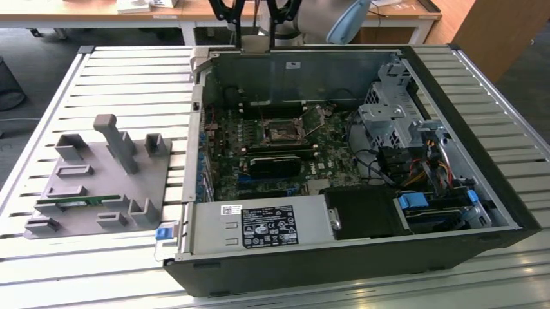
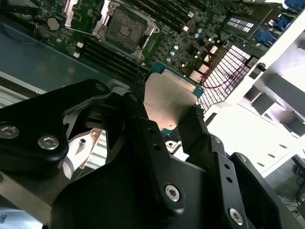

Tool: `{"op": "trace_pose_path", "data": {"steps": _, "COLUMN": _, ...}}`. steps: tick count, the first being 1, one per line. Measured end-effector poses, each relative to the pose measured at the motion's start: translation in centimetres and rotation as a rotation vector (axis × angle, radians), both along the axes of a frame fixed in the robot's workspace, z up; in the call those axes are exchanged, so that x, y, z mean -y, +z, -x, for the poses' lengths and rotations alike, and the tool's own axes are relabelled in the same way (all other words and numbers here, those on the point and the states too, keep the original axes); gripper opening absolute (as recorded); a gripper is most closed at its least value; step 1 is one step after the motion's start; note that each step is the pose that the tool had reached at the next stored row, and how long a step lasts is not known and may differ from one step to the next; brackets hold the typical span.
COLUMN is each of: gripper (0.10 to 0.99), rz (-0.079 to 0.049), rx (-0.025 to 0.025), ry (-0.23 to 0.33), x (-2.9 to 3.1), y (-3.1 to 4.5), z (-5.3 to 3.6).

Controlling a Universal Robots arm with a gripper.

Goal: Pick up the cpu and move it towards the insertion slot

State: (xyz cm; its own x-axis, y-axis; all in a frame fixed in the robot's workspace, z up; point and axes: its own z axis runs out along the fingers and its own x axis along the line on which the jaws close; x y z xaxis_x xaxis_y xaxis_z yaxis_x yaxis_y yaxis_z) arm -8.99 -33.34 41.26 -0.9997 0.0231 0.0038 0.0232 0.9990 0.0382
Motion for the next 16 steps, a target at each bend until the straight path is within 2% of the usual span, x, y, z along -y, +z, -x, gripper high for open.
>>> {"op": "trace_pose_path", "data": {"steps": 6, "gripper": 0.529, "rz": 0.0, "rx": 0.0001, "ry": 0.0, "x": -0.29, "y": -0.04, "z": -1.14}}
{"op": "trace_pose_path", "data": {"steps": 16, "gripper": 0.529, "rz": 0.0, "rx": 0.0005, "ry": -0.001, "x": -0.63, "y": -0.17, "z": -3.88}}
